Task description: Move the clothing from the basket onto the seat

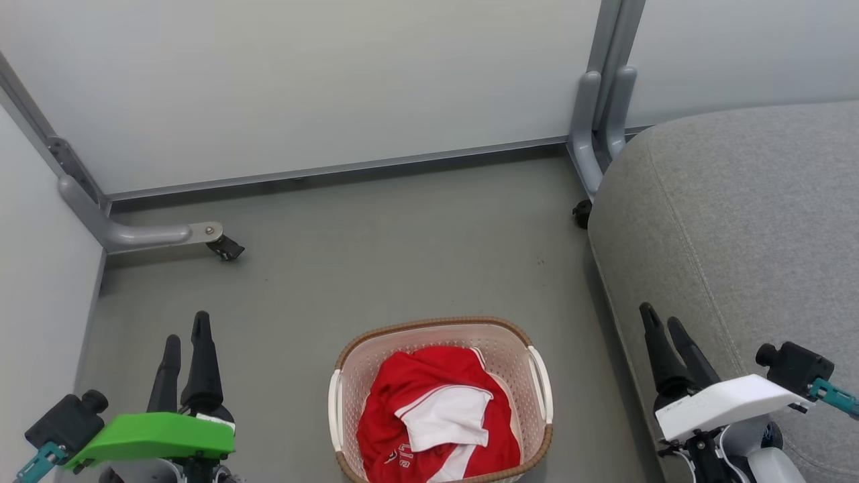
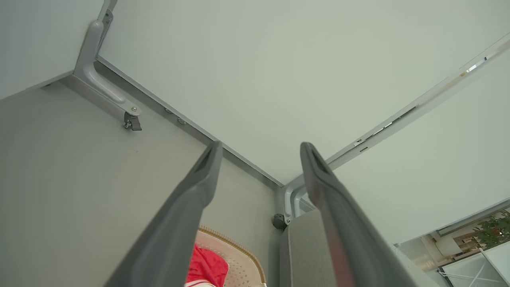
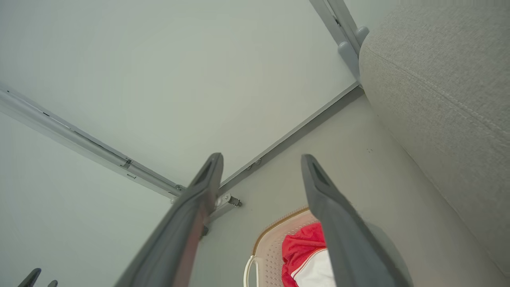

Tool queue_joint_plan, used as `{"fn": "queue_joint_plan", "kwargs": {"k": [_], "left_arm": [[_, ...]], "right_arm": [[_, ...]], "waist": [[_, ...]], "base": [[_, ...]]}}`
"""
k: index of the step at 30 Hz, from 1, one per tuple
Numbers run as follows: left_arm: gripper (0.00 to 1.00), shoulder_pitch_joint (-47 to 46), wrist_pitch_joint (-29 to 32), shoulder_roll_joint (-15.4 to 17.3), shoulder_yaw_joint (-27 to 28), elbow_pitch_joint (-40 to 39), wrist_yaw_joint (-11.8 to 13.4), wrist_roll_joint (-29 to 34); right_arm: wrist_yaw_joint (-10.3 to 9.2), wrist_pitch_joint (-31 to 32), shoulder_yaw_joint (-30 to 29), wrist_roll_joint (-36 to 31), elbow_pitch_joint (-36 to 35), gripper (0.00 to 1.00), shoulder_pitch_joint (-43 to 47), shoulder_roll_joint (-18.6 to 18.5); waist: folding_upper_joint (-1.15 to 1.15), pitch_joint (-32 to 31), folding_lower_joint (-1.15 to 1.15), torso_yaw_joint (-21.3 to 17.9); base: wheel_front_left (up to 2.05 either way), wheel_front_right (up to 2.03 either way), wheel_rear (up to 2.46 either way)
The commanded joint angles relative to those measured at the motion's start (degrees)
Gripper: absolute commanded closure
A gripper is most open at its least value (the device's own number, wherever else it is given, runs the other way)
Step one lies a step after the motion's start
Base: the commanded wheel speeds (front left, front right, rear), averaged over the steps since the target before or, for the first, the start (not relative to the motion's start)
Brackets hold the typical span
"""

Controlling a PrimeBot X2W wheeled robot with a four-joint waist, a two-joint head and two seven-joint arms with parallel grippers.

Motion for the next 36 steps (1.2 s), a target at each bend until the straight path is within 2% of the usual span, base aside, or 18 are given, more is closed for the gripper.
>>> {"fn": "queue_joint_plan", "kwargs": {"k": [1, 23, 36], "left_arm": [[0.00, 0.3, -0.6, 0.4, 0.0, -1.2, 0.3, 2.2], [0.00, 2.9, -4.4, 0.5, -1.3, -2.4, 1.6, 18.0], [0.00, 4.2, -6.3, 0.5, -2.1, -1.3, 0.7, 24.5]], "right_arm": [[0.01, -0.6, 0.4, -2.3, -1.1, 0.00, -0.2, -0.4], [0.02, -4.4, 4.2, -18.4, -3.1, 0.00, 1.1, -1.1], [0.02, -6.3, 5.4, -26.3, -4.1, 0.00, 1.5, -1.2]], "waist": [[0.00, -0.1, 0.00, 0.0], [0.00, -1.1, 0.00, -0.3], [0.00, -1.2, 0.00, -0.5]], "base": [[0.00, 0.00, 0.00], [0.00, 0.00, 0.00], [0.00, 0.00, 0.00]]}}
